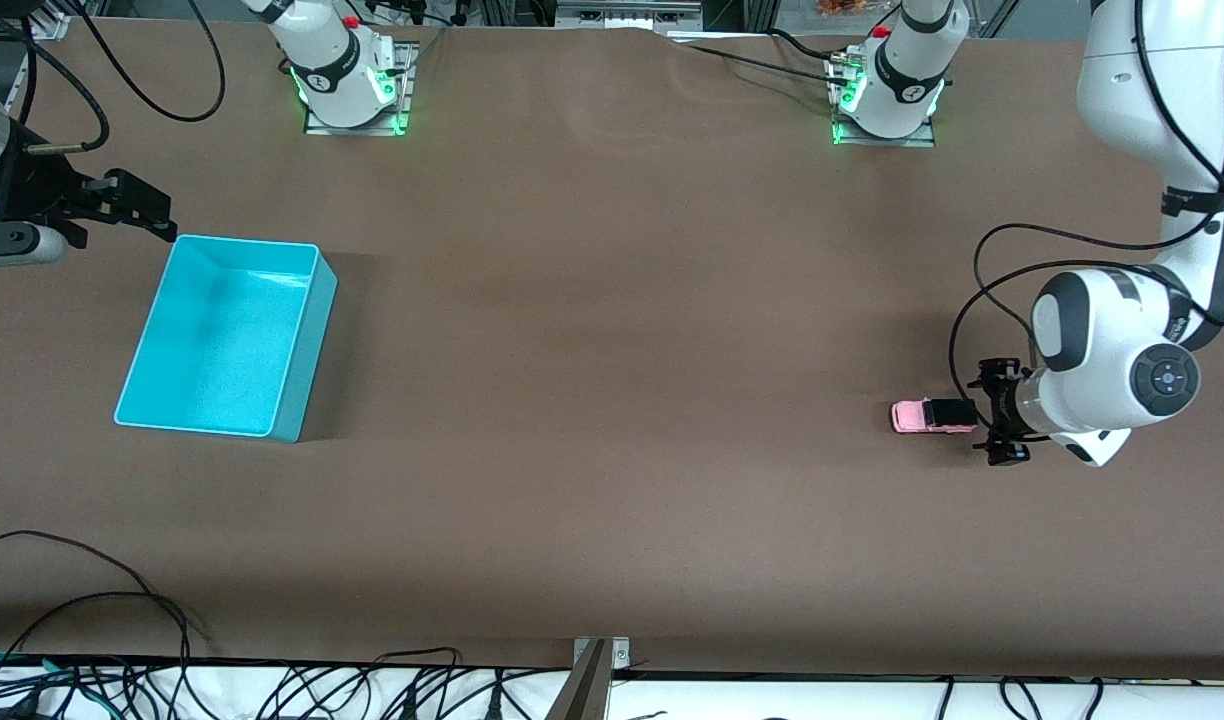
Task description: Wind and store pink jeep toy
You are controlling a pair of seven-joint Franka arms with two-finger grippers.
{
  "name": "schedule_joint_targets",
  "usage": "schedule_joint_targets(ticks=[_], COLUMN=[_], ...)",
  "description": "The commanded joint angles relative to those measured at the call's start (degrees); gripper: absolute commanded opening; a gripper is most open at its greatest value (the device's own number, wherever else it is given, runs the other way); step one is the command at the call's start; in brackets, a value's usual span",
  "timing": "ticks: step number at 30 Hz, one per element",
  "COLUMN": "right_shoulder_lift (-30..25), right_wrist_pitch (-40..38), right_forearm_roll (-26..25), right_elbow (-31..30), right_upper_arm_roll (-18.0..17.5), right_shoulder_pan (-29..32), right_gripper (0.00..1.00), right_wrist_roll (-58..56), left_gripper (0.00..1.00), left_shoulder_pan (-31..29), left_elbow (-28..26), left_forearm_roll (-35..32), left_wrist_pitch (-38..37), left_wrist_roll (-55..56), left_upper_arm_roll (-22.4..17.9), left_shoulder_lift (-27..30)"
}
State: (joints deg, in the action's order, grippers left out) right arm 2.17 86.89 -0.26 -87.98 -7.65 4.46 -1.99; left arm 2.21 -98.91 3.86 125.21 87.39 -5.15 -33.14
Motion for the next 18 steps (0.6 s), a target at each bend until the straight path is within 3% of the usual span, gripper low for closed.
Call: schedule_joint_targets(ticks=[1,7,12,18], right_shoulder_lift=[-0.7,-0.8,-0.4,0.2], right_wrist_pitch=[-0.1,0.2,3.1,3.8], right_forearm_roll=[0.6,0.6,0.3,0.2], right_elbow=[0.8,0.8,0.8,0.6], right_upper_arm_roll=[-0.3,-0.3,-0.2,-0.1], right_shoulder_pan=[0.3,0.1,0.2,0.2], right_gripper=[1.0,1.0,1.0,1.0], right_wrist_roll=[0.3,0.2,0.2,0.2], left_gripper=[1.0,0.99,0.89,0.49], left_shoulder_pan=[0.9,1.1,1.6,1.6], left_elbow=[-5.3,-6.9,-8.0,-7.9], left_forearm_roll=[1.1,1.1,1.1,1.1], left_wrist_pitch=[5.7,7.3,7.4,7.4], left_wrist_roll=[1.6,1.6,1.6,1.6], left_upper_arm_roll=[-0.3,-0.2,-0.2,-0.2], left_shoulder_lift=[1.0,1.0,1.0,1.0])
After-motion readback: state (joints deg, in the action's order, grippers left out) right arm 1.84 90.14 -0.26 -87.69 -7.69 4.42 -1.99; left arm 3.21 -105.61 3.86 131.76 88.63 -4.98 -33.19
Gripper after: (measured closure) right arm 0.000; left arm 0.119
